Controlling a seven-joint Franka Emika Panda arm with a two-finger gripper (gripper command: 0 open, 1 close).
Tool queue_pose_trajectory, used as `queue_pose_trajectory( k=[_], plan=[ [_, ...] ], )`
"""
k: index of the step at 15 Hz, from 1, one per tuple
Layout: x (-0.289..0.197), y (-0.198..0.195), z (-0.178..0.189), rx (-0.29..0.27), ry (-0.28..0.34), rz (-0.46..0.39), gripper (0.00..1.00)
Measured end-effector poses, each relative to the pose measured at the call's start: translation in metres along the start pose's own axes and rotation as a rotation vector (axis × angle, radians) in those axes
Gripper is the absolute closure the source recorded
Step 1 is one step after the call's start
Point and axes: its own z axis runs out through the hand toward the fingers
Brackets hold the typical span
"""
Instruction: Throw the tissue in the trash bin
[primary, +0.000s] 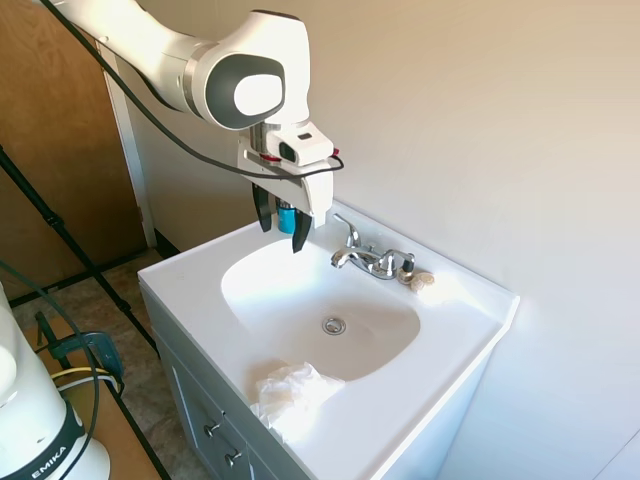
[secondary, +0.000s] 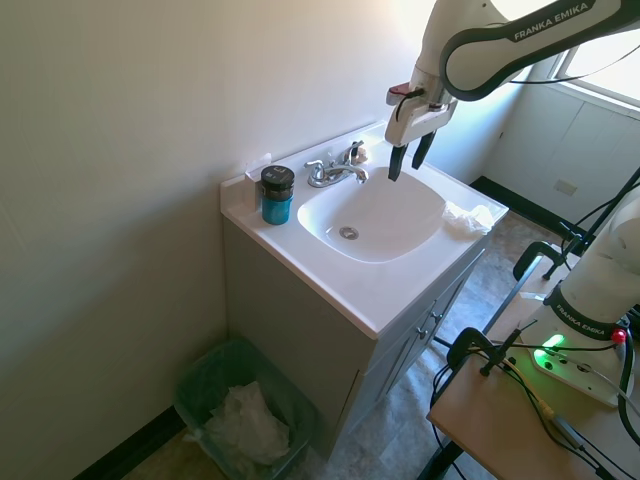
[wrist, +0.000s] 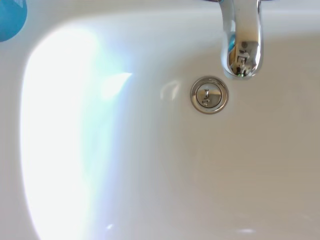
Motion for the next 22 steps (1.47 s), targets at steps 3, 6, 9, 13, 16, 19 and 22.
queue_pose_trajectory(
  k=[3,6,9,13,16,19,22],
  plan=[
    [0.003,0.002,-0.001,0.0,0.003,0.009,0.0],
    [0.036,0.025,-0.012,0.01,0.004,0.094,0.0],
    [0.07,0.063,-0.011,-0.01,0.012,0.183,0.0],
    [0.085,0.111,0.015,-0.06,0.0,0.269,0.0],
    [0.087,0.148,0.047,-0.086,-0.034,0.317,0.0],
    [0.085,0.174,0.081,-0.111,-0.064,0.327,0.0],
    [0.085,0.191,0.116,-0.128,-0.102,0.326,0.0]
  ],
)
